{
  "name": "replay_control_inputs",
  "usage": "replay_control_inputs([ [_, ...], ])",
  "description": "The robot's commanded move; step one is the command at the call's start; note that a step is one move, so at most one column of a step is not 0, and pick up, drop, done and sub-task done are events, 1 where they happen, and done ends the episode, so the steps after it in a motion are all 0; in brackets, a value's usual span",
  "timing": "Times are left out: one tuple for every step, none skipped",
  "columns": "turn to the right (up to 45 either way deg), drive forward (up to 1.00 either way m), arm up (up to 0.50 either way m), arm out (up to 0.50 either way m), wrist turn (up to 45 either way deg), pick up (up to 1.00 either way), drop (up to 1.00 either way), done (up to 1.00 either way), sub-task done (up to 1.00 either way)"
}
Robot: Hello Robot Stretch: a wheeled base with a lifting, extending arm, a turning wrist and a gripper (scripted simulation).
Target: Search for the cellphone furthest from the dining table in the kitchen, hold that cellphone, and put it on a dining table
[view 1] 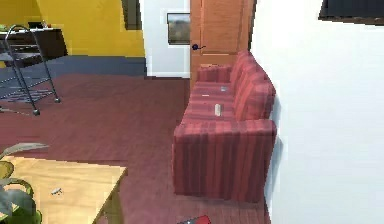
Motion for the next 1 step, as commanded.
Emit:
replay_control_inputs([
  [45.0,0.0,0.0,0.0,0.0,0.0,0.0,0.0,0.0],
])
